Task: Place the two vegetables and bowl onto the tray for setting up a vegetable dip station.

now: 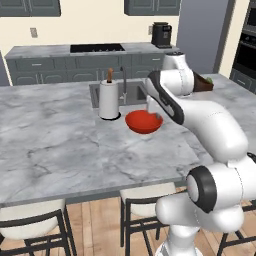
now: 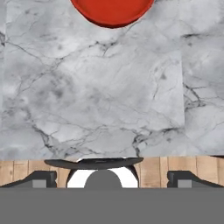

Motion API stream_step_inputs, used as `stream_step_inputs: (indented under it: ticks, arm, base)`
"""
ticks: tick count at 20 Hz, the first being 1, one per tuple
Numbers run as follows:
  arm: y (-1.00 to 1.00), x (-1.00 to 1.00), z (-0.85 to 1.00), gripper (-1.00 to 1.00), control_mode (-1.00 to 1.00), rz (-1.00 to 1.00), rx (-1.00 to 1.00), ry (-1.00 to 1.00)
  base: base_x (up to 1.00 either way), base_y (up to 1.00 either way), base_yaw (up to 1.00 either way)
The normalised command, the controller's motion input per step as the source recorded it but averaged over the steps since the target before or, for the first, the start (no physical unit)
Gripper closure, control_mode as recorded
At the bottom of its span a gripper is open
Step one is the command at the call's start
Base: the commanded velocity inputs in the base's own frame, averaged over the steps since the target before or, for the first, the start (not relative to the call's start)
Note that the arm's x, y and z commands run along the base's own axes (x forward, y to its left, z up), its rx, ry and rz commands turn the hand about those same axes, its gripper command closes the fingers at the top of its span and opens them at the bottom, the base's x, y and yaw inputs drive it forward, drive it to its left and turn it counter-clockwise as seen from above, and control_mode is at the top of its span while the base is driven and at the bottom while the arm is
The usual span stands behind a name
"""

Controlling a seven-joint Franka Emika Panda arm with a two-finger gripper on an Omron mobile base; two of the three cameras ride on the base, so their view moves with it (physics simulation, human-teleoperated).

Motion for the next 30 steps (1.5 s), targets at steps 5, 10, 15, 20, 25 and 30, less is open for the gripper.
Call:
stream_step_inputs:
  ticks: [5, 10, 15, 20, 25, 30]
  arm:
    - [-0.17, 0.36, -0.11, -1.00, -1.00, -0.01, 0.02, -0.01]
    - [-0.17, 0.35, -0.19, -1.00, -1.00, -0.07, 0.00, 0.00]
    - [-0.16, 0.30, -0.23, -1.00, -1.00, -0.09, 0.00, -0.03]
    - [-0.16, 0.35, -0.23, -1.00, -1.00, -0.11, 0.00, -0.01]
    - [-0.15, 0.34, -0.24, -1.00, -1.00, -0.10, 0.00, 0.00]
    - [-0.15, 0.35, -0.22, -1.00, -1.00, -0.07, 0.02, 0.00]
  base:
    - [0.00, 0.00, 0.00]
    - [0.00, 0.00, 0.00]
    - [0.00, 0.00, 0.00]
    - [0.00, 0.00, 0.00]
    - [0.00, 0.00, 0.00]
    - [0.00, 0.00, 0.00]
